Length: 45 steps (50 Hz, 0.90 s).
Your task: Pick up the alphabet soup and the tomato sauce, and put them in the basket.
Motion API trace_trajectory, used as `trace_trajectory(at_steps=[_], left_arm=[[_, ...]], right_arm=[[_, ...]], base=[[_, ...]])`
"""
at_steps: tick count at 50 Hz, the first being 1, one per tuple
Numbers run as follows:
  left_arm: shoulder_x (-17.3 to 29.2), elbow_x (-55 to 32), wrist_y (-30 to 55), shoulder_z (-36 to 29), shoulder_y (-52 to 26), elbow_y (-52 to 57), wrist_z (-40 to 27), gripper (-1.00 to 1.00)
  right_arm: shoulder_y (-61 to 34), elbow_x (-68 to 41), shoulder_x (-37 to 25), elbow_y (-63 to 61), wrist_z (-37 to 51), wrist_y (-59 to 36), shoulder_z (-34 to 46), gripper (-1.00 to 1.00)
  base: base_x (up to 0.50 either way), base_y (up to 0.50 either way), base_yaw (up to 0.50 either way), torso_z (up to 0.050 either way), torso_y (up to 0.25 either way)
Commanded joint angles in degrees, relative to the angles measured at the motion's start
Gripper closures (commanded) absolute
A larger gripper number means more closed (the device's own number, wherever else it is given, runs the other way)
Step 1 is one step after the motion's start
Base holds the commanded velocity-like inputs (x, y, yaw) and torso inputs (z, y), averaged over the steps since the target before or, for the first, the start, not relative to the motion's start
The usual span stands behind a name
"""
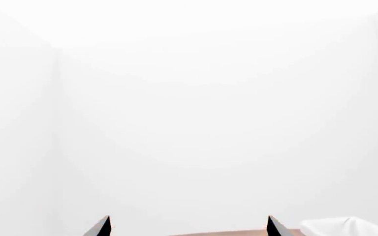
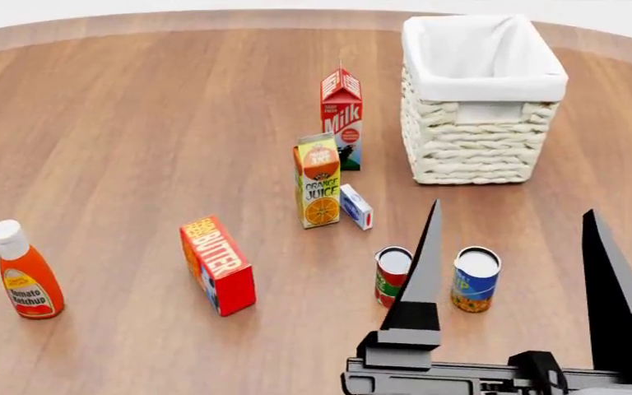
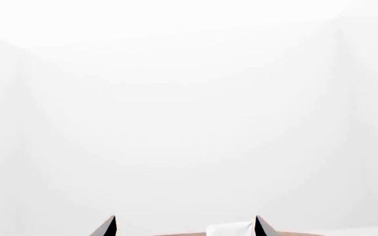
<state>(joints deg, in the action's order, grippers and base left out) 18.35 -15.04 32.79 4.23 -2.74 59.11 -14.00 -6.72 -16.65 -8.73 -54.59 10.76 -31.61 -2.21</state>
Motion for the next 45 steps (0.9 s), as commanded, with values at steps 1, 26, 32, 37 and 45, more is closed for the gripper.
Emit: trace_trajectory(at_steps=[1, 26, 32, 37, 45], left_arm=[[1.2, -1.3, -1.5, -0.2, 1.0, 0.3, -1.5, -1.0], [4.3, -3.1, -3.4, -2.2, 1.1, -0.5, -5.1, -1.0], [4.7, -3.1, -4.1, -2.6, 1.4, -0.9, -5.5, -1.0], [4.9, -3.3, -4.6, -2.5, 1.7, -1.1, -5.7, -1.0], [5.3, -3.5, -4.9, -2.7, 1.7, -1.3, -6.2, -1.0]], right_arm=[[-1.0, -2.6, -0.7, -1.9, 1.2, -2.4, -0.1, -1.0], [-0.8, -3.4, -2.4, -0.8, 2.8, -1.2, 0.8, -1.0], [-1.0, -3.3, -2.9, -0.7, 3.4, -1.2, 1.2, -1.0], [-0.9, -3.2, -3.3, -0.7, 3.8, -1.2, 1.6, -1.0], [2.3, -1.1, -3.4, 1.9, 2.9, 4.6, 3.2, -1.0]], base=[[0.0, 0.0, 0.0, 0.0, 0.0], [0.0, -0.21, 0.0, 0.0, 0.0], [0.0, 0.0, 0.0, 0.0, 0.0], [0.15, 0.0, 0.0, 0.0, 0.0], [0.27, 0.0, 0.0, 0.0, 0.0]])
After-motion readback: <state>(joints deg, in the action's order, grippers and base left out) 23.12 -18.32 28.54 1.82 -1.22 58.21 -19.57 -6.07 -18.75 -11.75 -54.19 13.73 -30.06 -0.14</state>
